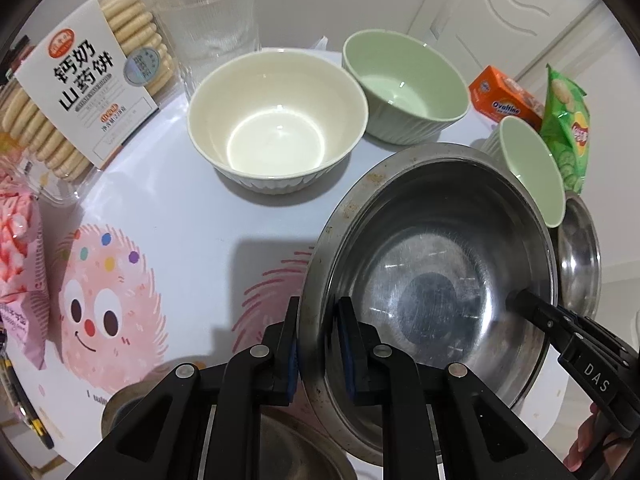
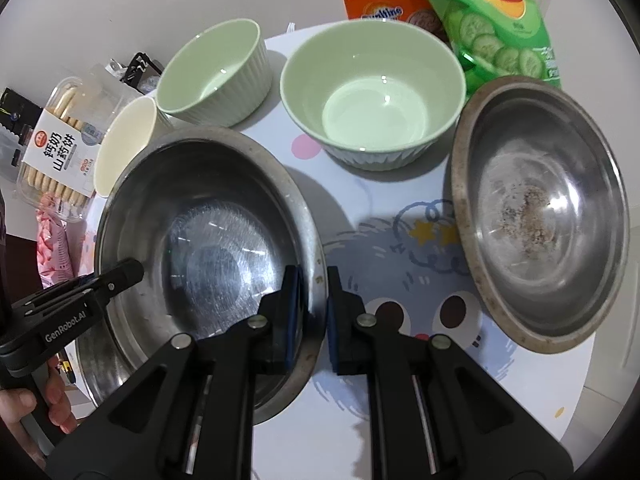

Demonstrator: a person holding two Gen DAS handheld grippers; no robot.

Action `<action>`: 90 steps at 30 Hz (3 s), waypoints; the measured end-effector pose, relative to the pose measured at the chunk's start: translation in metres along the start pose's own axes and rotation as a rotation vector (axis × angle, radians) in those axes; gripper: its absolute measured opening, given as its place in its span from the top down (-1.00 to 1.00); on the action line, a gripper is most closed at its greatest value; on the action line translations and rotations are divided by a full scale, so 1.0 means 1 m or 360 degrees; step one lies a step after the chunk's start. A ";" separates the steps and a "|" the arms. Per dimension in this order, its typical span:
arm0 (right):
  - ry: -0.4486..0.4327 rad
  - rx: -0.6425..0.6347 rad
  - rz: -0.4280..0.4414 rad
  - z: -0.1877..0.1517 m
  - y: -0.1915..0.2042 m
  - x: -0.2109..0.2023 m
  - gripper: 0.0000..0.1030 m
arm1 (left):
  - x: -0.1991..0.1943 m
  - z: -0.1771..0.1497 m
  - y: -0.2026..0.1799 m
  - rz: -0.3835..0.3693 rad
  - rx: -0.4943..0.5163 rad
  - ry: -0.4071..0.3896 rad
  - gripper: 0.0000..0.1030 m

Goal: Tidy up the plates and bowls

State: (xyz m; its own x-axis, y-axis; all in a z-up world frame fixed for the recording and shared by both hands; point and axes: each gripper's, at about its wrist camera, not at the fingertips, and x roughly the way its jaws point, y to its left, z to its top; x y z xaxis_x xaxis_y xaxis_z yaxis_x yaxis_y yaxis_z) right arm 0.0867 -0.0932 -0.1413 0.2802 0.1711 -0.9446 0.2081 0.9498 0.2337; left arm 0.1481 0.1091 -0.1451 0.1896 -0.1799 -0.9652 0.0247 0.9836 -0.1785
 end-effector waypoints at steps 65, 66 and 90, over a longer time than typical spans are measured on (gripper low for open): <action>0.0133 -0.0643 0.0054 -0.105 0.156 0.004 0.72 | -0.055 -0.162 0.153 0.0096 -0.0528 -0.0042 0.65; 0.0133 -0.0644 0.0046 -0.105 0.156 0.005 0.72 | -0.053 -0.162 0.153 0.0096 -0.0530 -0.0038 0.65; 0.0086 -0.0798 -0.0096 -0.113 0.169 0.012 0.61 | -0.036 -0.160 0.152 0.0164 -0.0463 -0.0007 0.58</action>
State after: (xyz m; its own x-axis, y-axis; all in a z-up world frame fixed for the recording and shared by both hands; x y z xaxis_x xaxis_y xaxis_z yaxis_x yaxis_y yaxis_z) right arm 0.0195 0.0994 -0.1391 0.2298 0.1127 -0.9667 -0.2567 0.9651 0.0515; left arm -0.0122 0.2630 -0.1682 0.1806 -0.0790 -0.9804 -0.2767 0.9524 -0.1277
